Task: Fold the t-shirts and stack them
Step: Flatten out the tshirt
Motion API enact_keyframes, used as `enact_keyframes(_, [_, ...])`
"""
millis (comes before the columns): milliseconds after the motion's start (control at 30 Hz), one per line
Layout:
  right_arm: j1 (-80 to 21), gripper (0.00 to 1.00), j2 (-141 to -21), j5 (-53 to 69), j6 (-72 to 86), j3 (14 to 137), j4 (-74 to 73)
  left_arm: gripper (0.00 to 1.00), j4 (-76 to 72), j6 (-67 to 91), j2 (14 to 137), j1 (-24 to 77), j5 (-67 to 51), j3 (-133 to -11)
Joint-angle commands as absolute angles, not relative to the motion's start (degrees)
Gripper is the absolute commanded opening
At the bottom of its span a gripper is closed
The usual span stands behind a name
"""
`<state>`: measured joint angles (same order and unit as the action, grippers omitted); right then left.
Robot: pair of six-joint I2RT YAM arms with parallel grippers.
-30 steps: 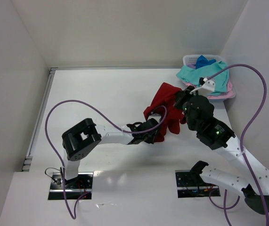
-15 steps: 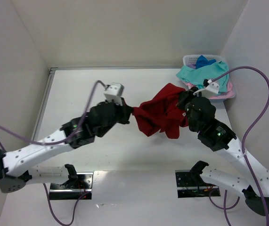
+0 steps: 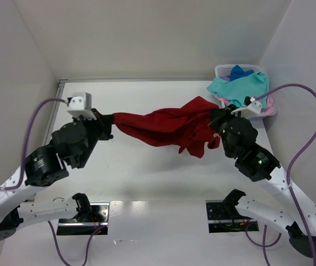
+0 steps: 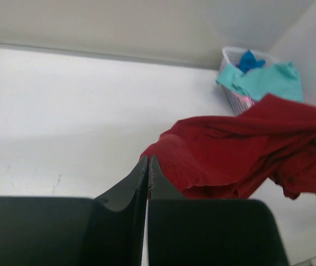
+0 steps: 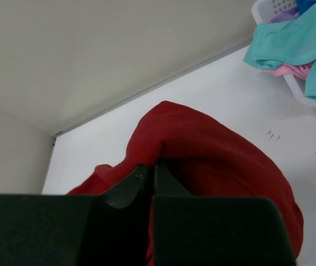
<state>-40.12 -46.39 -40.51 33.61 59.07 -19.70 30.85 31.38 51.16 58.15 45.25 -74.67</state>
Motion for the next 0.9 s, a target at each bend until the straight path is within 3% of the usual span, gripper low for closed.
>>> enact_keyframes(0, [-39.7, 0.0, -42.6, -45.1, 40.0, 56.4, -15.5, 0.0, 31.6, 29.2, 46.8, 57.9, 54.2, -76.0])
enact_keyframes(500, [-39.7, 0.04, -46.5, -35.3, 46.2, 46.7, -15.8, 0.0, 20.7, 12.5, 57.6, 57.9, 71.5, -81.7])
enact_keyframes(867, [-39.7, 0.04, -46.2, -29.3, 44.0, 43.7, -12.9, 0.0, 6.5, 14.7, 62.6, 56.7, 43.4, -73.6])
